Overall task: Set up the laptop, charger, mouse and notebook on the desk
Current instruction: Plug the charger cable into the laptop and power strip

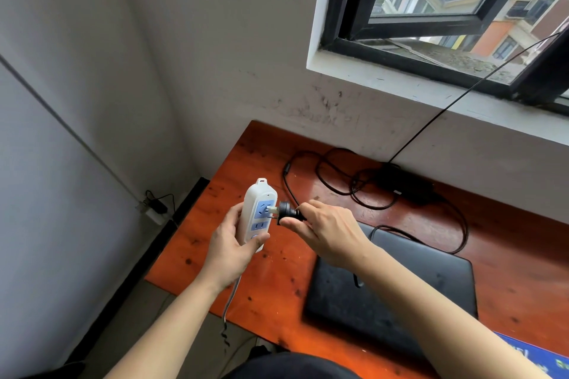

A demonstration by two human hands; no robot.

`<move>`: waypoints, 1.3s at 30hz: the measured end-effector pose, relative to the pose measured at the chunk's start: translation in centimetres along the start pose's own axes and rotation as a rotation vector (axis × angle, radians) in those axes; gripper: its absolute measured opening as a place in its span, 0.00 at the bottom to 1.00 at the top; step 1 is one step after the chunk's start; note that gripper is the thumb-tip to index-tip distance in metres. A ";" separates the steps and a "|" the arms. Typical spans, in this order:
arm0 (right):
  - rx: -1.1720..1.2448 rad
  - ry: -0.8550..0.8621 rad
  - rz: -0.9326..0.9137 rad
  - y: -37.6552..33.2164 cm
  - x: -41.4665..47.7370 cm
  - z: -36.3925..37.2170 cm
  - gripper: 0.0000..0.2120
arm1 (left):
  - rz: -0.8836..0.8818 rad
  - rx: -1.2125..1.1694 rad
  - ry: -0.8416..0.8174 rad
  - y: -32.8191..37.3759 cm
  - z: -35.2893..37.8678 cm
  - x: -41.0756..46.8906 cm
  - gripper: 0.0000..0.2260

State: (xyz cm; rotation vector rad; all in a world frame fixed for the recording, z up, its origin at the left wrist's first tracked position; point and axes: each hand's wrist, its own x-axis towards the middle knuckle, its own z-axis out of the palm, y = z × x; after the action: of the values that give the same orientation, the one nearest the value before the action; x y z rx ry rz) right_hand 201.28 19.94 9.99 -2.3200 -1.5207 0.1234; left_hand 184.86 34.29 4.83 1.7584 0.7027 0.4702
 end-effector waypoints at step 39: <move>0.207 -0.299 0.344 1.0 2.6 -0.5 0.36 | -0.023 0.102 -0.223 2.7 0.8 1.2 0.37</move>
State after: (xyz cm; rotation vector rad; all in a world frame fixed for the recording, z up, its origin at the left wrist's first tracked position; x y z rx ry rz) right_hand 203.35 21.78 10.44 -2.4469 -1.1465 0.7091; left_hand 186.82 33.97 7.15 1.8617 0.5960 0.2214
